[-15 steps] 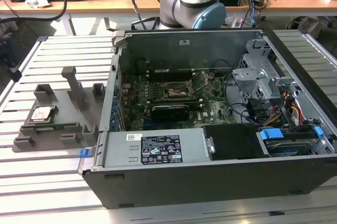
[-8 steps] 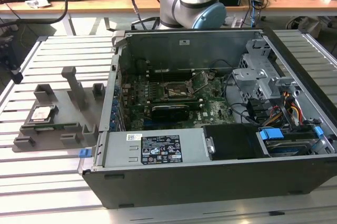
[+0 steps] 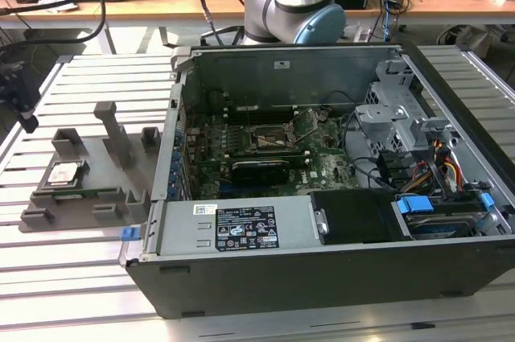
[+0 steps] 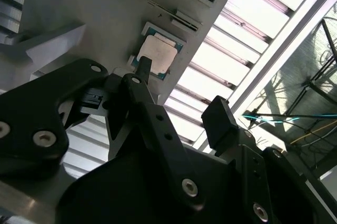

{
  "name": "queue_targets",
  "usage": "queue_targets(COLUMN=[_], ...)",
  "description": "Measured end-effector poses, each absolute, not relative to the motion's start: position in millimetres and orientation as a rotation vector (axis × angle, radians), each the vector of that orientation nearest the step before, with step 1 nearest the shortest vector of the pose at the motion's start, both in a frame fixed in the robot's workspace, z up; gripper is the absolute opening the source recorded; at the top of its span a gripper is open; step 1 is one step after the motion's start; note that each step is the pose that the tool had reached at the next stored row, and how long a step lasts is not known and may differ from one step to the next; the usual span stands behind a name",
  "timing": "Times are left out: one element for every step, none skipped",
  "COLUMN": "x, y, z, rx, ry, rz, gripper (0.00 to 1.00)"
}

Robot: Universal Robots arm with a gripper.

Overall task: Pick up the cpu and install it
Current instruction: 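Pick up the cpu and move it towards the insertion slot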

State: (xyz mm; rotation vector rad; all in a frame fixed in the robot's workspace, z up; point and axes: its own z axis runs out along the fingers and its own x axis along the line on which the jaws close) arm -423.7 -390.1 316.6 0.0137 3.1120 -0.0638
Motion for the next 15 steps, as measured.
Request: queue_targets(x=[-424,-424,-424,-424,-424,-424,-424,-424,-424,-424,-424,-424,-424,-424,-424], y=[-390,-390,-390,-390,-390,-390,-390,-390,-390,-390,-390,-390,-390,-390,-390], z=[316,315,314,313,312,312,310,309,309,308,307,306,305,304,303], rx=[0.014,0.014,0.014,0.014,0.014,0.014,0.014,0.014,0.014,0.014,0.014,0.014,0.014,0.014,0.014], ry=[3.112,3.112,3.112,3.112,3.112,3.112,3.112,3.112,3.112,3.112,3.112,3.112,3.112,3.112,3.112], rz=[-0.064,-0.064,-0.064,-0.064,-0.064,-0.064,-0.064,-0.064,-0.064,-0.064,-0.064,-0.064,-0.064,-0.064,-0.064], gripper=[0.66,0.66,0.66,0.66,0.66,0.66,0.66,0.66,0.66,0.66,0.66,0.66,0.66,0.66,0.66])
